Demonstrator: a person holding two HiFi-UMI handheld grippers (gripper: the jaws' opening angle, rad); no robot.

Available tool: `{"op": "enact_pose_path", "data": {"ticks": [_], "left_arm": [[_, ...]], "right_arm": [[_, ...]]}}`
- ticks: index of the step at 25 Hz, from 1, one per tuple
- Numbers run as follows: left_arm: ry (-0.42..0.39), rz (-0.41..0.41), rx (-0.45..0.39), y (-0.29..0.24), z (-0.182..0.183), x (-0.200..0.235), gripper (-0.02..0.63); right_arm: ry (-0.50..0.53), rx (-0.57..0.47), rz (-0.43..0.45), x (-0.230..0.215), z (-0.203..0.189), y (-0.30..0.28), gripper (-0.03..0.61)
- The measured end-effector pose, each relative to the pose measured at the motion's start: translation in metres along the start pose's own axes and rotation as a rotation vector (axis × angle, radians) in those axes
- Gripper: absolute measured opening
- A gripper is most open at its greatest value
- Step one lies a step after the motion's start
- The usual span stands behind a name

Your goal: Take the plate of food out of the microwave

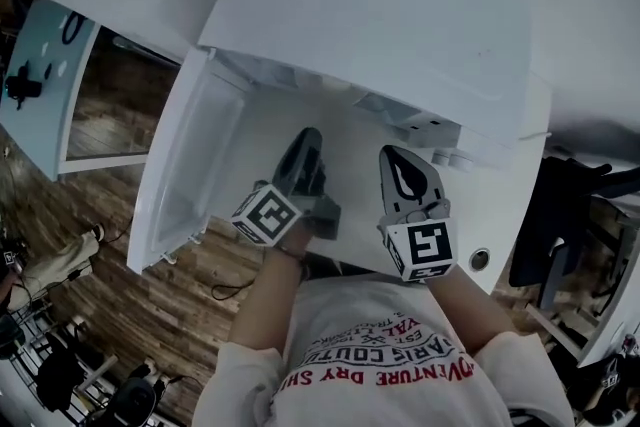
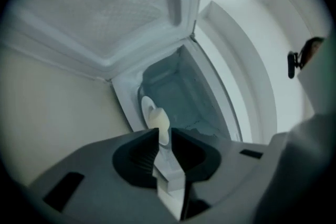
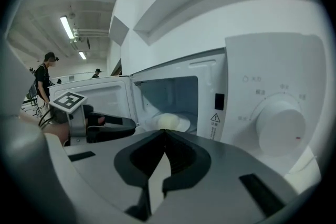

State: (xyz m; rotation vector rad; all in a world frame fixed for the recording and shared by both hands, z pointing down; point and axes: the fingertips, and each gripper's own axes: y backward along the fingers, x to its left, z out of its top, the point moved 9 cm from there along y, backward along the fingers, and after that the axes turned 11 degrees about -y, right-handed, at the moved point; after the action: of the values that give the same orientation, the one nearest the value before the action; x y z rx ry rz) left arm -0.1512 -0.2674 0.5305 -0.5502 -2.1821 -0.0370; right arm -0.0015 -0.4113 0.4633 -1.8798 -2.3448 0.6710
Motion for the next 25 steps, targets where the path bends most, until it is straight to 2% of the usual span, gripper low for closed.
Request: {"op": "enact_pose_path", "data": {"ticks": [2, 5, 11, 16, 20, 25], "left_arm": [[0.043, -0.005, -0.002, -0.012, -0.002, 0.007, 0.08], [0.055, -0.008, 0.023, -0.031, -0.007, 0.012, 0.097], [0.147, 0.005, 0.017, -0.055, -0.009, 0.02, 0.104], [0.267, 0.016, 0.005, -0.067, -0.006, 0.025, 0.103], [0.302, 0.068, 0.021, -0.072, -0.005, 0.025, 0.046], [0.392, 0.085, 0.016, -0.071, -0.007, 0.025, 0.026]], "right_arm": [[0.0, 0.008, 0.002, -0.002, -0.002, -0.004, 0.012], [0.002, 0.018, 0.005, -0.006, -0.004, -0.011, 0.012], [0.008, 0.016, 0.006, -0.01, -0.005, -0.022, 0.012], [-0.016, 0.037, -0.004, -0.017, -0.009, -0.028, 0.012], [-0.007, 0.036, 0.001, -0.017, -0.009, -0.032, 0.012], [-0.011, 0.036, -0.003, -0.015, -0.008, -0.032, 0.012]]}}
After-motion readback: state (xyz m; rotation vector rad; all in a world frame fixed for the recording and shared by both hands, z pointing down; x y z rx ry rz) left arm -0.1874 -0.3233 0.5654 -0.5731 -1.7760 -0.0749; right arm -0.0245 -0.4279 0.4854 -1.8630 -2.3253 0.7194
